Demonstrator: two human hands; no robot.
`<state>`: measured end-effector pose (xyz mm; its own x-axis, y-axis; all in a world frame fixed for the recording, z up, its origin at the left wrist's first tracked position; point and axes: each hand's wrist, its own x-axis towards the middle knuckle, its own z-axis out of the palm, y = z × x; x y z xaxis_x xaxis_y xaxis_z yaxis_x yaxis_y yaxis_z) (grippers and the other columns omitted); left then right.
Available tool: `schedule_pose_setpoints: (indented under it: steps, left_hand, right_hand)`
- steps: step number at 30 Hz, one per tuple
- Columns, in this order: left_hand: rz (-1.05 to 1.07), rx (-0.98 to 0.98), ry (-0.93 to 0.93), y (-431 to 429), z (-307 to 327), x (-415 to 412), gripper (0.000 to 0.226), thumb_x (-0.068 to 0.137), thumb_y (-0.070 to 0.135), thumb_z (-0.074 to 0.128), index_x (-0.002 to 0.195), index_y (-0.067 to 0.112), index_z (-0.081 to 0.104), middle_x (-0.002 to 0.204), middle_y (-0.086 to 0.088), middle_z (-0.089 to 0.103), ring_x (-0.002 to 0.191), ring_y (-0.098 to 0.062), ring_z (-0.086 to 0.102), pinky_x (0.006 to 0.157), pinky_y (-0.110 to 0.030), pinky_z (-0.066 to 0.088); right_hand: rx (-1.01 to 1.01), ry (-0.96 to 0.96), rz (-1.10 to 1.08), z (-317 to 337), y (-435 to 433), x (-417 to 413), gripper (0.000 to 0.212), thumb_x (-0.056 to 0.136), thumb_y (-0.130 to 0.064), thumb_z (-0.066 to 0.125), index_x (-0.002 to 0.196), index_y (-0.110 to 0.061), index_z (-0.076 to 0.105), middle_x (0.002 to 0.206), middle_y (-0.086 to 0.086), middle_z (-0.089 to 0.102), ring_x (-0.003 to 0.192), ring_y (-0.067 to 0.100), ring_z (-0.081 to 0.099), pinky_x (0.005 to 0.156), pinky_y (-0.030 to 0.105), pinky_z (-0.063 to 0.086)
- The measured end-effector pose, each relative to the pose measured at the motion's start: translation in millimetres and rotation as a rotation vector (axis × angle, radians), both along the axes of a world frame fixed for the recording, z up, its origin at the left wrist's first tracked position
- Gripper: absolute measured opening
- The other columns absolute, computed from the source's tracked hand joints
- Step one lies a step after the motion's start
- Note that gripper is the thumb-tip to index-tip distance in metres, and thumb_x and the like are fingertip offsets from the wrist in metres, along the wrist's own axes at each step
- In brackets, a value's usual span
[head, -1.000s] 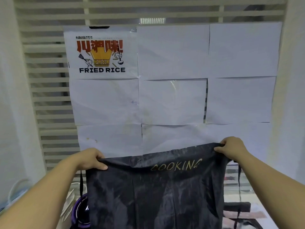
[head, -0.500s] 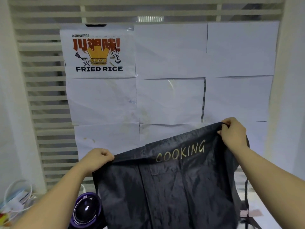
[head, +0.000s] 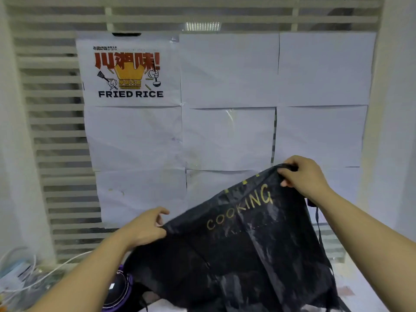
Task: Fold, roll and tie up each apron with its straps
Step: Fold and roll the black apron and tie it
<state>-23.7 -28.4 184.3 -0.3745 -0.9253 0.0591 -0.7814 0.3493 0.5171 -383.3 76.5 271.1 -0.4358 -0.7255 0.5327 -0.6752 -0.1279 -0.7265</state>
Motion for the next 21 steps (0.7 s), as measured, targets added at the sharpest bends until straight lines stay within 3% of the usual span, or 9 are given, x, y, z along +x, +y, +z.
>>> schedule_pose_setpoints:
  steps: [3,6,10,12,15,18,21]
  left_hand:
    - [-0.132,0.197,0.092,15,-6,-33,0.089,0.062,0.046,0.071,0.142,0.033,0.033,0.132,0.007,0.044,0.117,-0.011,0.050,0.094,-0.028,0.048]
    - [-0.239,0.153,0.183,38,-16,-69,0.086,0.072,0.049,0.076,0.144,0.033,0.032,0.141,0.010,0.041,0.126,-0.008,0.043,0.102,-0.025,0.039]
    - [-0.278,0.040,0.368,76,-35,-109,0.072,0.080,0.040,0.073,0.139,0.041,0.032,0.135,0.020,0.040,0.117,0.000,0.042,0.096,-0.016,0.037]
    - [-0.256,0.010,0.445,89,-46,-124,0.073,0.081,0.039,0.069,0.140,0.047,0.026,0.132,0.026,0.036,0.118,0.002,0.040,0.102,-0.019,0.037]
    - [-0.243,-0.030,0.507,96,-57,-140,0.078,0.078,0.040,0.060,0.141,0.058,0.016,0.139,0.026,0.036,0.125,0.002,0.041,0.105,-0.025,0.038]
    - [-0.229,-0.045,0.531,98,-60,-148,0.080,0.076,0.039,0.058,0.140,0.058,0.015,0.138,0.022,0.038,0.123,-0.001,0.043,0.103,-0.031,0.042]
    - [-0.206,-0.053,0.515,97,-59,-151,0.089,0.071,0.044,0.060,0.144,0.053,0.010,0.136,0.020,0.035,0.123,-0.003,0.039,0.103,-0.032,0.041]
  right_hand:
    - [0.044,0.051,0.113,7,0,23,0.003,0.088,-0.005,0.062,0.085,-0.004,0.062,0.065,0.007,0.065,0.046,0.005,0.061,0.047,0.009,0.044]
    - [0.054,0.136,0.140,13,0,40,0.005,0.086,-0.008,0.064,0.081,-0.009,0.062,0.068,0.003,0.066,0.051,0.009,0.064,0.052,0.011,0.047]
    - [0.055,0.234,0.108,20,3,53,0.012,0.083,-0.008,0.063,0.075,-0.017,0.062,0.073,-0.002,0.065,0.055,0.010,0.063,0.058,0.019,0.049]
    - [0.040,0.283,0.077,21,4,56,0.013,0.082,-0.008,0.062,0.073,-0.019,0.061,0.072,-0.008,0.061,0.065,0.011,0.060,0.062,0.022,0.046]
    - [0.018,0.324,0.025,21,7,61,0.006,0.080,-0.011,0.060,0.078,-0.015,0.064,0.071,-0.012,0.057,0.066,0.003,0.052,0.056,0.017,0.040]
    - [-0.028,0.338,0.007,19,11,68,0.005,0.078,-0.012,0.059,0.079,-0.011,0.064,0.068,-0.006,0.058,0.062,0.007,0.052,0.059,0.022,0.045]
    - [-0.049,0.389,0.021,20,15,73,0.005,0.077,-0.014,0.060,0.079,-0.011,0.063,0.066,-0.003,0.059,0.057,0.007,0.051,0.053,0.016,0.042]
